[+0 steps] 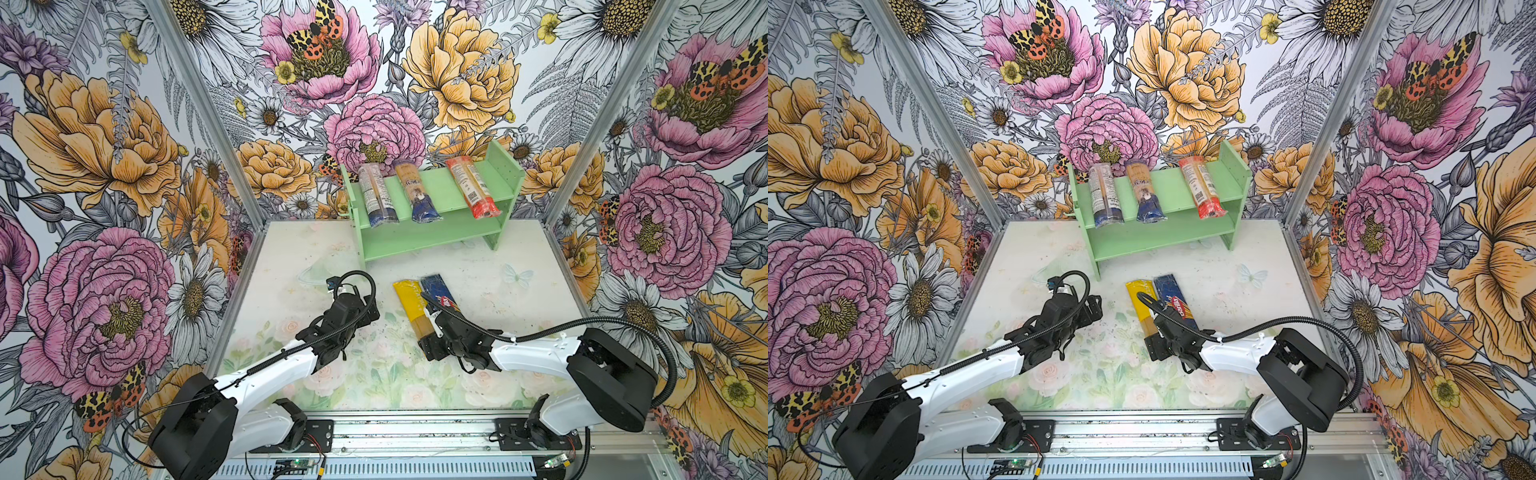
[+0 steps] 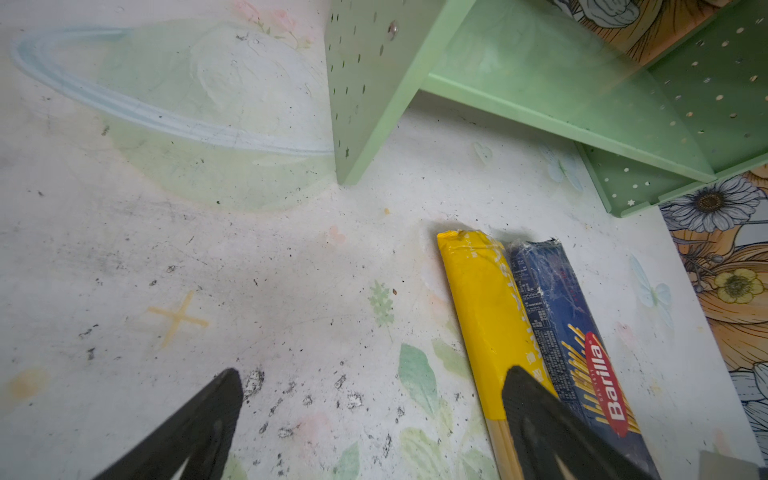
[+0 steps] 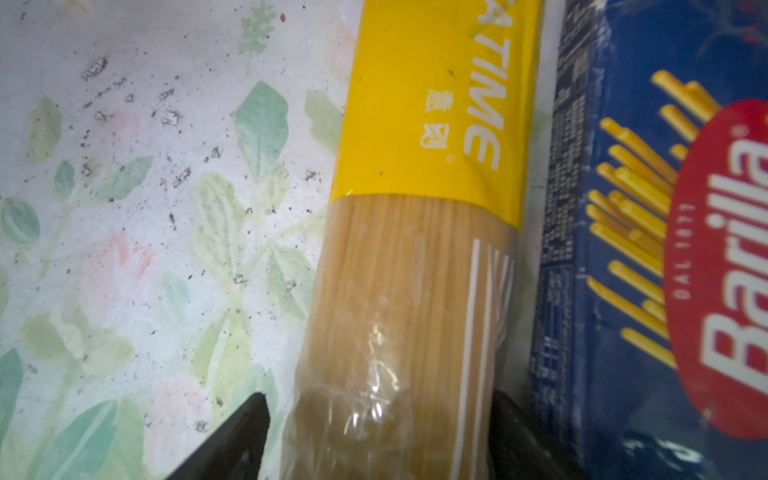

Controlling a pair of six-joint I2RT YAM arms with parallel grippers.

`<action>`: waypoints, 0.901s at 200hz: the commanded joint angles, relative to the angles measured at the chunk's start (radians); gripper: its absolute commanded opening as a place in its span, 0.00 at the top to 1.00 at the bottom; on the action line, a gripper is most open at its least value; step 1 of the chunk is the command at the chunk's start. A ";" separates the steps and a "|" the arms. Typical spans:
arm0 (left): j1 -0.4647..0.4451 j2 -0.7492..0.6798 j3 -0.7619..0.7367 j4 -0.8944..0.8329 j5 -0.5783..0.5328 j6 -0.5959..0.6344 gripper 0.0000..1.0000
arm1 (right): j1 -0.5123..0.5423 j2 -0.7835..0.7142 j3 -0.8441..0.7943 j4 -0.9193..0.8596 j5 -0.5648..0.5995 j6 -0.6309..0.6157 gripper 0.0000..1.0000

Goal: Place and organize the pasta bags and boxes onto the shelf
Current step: 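Lower the right gripper and close it on the yellow Pastatime bag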

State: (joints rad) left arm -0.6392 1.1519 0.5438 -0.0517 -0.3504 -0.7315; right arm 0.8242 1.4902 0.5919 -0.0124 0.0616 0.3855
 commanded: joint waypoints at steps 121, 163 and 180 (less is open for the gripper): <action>-0.020 -0.087 -0.080 0.019 -0.019 -0.043 0.01 | 0.049 0.148 0.007 0.038 0.097 0.082 0.14; -0.020 -0.090 -0.095 0.028 -0.024 -0.039 0.01 | 0.070 0.168 0.008 0.032 0.141 0.099 0.15; -0.020 -0.094 -0.105 0.037 -0.024 -0.039 0.01 | 0.077 0.171 0.008 0.031 0.159 0.104 0.17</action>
State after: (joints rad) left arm -0.6525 1.0786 0.4614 -0.0479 -0.3511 -0.7612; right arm 0.8890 1.6108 0.6201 0.0937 0.2245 0.4484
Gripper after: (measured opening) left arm 0.987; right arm 0.841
